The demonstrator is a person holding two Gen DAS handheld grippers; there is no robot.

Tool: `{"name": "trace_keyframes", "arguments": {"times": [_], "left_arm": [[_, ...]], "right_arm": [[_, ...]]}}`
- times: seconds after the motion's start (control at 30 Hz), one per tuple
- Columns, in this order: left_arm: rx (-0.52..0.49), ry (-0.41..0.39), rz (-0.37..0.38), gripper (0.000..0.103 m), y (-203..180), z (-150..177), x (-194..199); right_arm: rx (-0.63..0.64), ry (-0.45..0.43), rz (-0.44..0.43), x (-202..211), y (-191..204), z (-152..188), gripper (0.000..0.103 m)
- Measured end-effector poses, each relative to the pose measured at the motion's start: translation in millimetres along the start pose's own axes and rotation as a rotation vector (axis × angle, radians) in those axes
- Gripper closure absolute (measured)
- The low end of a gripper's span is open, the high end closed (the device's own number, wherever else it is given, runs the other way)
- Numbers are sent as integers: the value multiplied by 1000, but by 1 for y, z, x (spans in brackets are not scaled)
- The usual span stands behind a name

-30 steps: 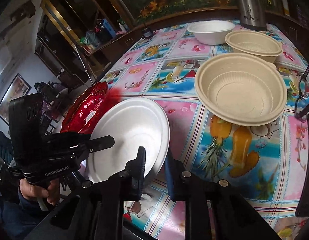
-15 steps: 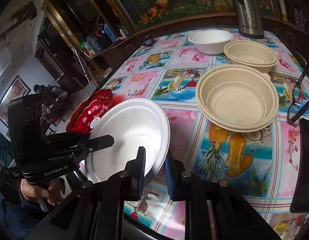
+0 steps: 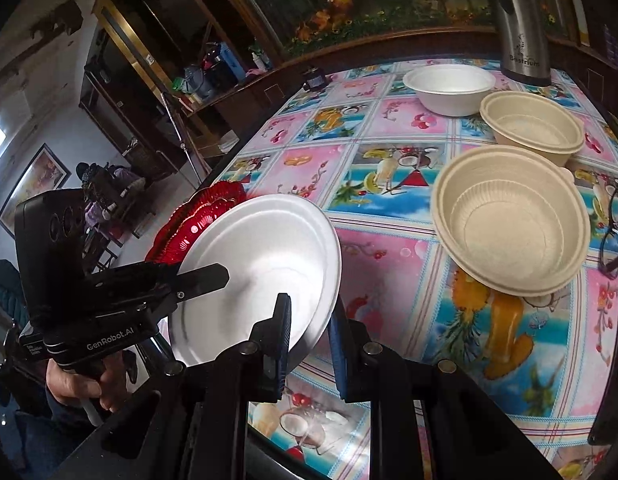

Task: Organize plates and bowls
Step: 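Lift the white foam plate and carry it over the red plate stack, then lower the white plate onto the red stack and open the left tool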

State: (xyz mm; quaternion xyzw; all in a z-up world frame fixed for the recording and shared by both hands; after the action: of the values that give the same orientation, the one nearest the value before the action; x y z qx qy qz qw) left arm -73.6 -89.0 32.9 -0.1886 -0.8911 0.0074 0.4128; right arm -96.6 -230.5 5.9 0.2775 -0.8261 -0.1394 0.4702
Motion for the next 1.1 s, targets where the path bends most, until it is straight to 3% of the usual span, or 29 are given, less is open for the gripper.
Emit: {"name": "trace_keyframes", "arguments": {"times": [0.33,0.67,1.1], "left_arm": [[59,-56,-67,78,37,-6,28],[179,-105,-142,78,105,-2,60],[334,-41,-181,78,175,33,37]], "right_arm": [[21,23,-51,-27,30,-24,83],[102,37,-103,-66,93,-58,83],[144,163,-55,-156,119,-46,82]]}}
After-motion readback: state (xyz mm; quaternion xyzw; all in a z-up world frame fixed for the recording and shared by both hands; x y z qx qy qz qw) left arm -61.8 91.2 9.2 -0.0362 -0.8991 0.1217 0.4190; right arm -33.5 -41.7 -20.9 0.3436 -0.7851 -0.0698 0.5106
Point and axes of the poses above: each gripper's, at about its wrist camera, not at the fingertips, and x roughly against the way its jaws point, y to its left, z to its underside, the point moved 7 cm from there along -x, roughly the way its jaws point, and after that the axes turned 5 degrees about -x, right-handed, at the moved point
